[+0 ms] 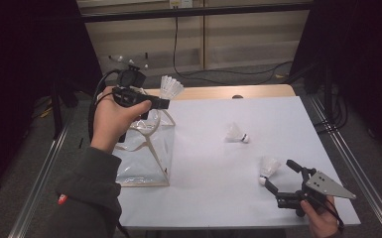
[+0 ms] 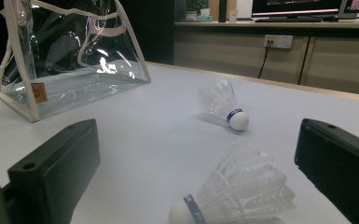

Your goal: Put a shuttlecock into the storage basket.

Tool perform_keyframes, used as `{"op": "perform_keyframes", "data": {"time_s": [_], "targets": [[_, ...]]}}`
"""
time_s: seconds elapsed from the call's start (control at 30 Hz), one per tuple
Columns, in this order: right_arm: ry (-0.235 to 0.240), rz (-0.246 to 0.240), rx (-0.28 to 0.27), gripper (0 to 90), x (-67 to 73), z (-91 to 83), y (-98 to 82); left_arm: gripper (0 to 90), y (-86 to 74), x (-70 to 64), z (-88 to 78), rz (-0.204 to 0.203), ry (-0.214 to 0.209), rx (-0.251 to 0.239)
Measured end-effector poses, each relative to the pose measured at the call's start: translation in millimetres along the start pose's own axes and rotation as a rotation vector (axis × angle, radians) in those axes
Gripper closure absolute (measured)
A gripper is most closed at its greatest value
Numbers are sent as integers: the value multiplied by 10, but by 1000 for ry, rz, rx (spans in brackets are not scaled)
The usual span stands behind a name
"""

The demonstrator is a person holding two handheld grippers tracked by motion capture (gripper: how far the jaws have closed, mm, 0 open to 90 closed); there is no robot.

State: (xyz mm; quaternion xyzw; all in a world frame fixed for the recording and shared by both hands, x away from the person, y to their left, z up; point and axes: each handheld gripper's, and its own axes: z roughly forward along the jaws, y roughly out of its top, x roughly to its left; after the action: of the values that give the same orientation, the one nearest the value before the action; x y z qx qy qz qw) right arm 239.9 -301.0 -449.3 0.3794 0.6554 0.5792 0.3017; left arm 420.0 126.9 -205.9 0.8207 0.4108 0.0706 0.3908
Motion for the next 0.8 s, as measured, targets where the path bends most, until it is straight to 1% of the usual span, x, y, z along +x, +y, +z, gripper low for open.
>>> {"op": "perform_keyframes", "data": {"time_s": [0.33, 0.4, 0.53, 0.8], "targets": [[-2, -2, -1, 0, 0, 0, -1, 656, -20, 100, -39, -27, 15, -10], [-2, 1, -3, 0, 4, 2, -1, 656, -28, 113, -38, -30, 26, -8], [-2, 2, -3, 0, 6, 1, 0, 656, -39, 152, -65, -31, 31, -9], [-2, 6, -1, 0, 9, 3, -1, 656, -58, 214, -86, -40, 58, -8]]}}
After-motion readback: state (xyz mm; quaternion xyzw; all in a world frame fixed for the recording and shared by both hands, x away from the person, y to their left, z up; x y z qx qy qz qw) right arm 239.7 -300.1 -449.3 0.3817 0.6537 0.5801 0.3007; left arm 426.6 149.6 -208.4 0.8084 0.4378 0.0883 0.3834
